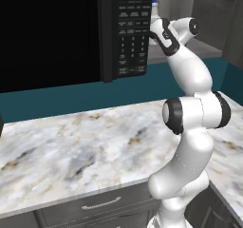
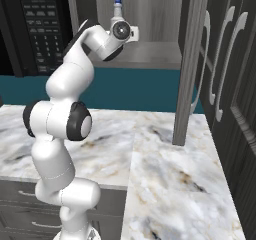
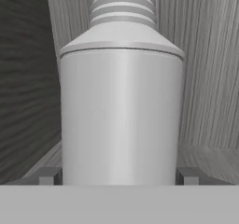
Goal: Move the cutting board and knife to the sink. Then move spray from the cabinet to the counter.
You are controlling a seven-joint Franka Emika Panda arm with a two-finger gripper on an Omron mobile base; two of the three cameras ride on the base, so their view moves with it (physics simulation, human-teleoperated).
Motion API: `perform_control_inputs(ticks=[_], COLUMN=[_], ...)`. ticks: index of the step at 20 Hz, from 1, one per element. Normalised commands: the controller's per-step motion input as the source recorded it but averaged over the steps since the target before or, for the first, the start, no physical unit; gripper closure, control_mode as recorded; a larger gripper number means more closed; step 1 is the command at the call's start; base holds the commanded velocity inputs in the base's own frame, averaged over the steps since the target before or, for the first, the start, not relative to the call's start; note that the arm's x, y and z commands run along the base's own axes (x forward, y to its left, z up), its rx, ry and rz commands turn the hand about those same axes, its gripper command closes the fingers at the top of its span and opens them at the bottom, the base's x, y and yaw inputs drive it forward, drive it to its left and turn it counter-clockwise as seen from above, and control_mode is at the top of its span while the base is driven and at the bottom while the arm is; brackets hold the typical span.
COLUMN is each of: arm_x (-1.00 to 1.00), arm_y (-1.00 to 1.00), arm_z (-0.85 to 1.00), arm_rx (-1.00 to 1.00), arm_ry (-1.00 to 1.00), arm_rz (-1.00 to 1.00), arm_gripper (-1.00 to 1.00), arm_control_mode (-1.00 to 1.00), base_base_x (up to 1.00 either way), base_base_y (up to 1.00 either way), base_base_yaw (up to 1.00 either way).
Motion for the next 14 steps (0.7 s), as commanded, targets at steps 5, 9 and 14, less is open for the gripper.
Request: perform_control_inputs(ticks=[5,9,14], arm_x=[0.0,0.0,0.0], arm_y=[-0.07,-0.05,-0.03], arm_z=[-0.02,-0.01,0.0], arm_rx=[0.04,0.04,0.05], arm_ry=[0.0,0.0,0.0], arm_rz=[-0.01,-0.02,-0.02], arm_gripper=[1.0,1.0,1.0], arm_control_mode=[-1.0,-1.0,-1.0], base_base_x=[0.0,0.0,0.0], base_base_y=[0.0,0.0,0.0], base_base_yaw=[0.0,0.0,0.0])
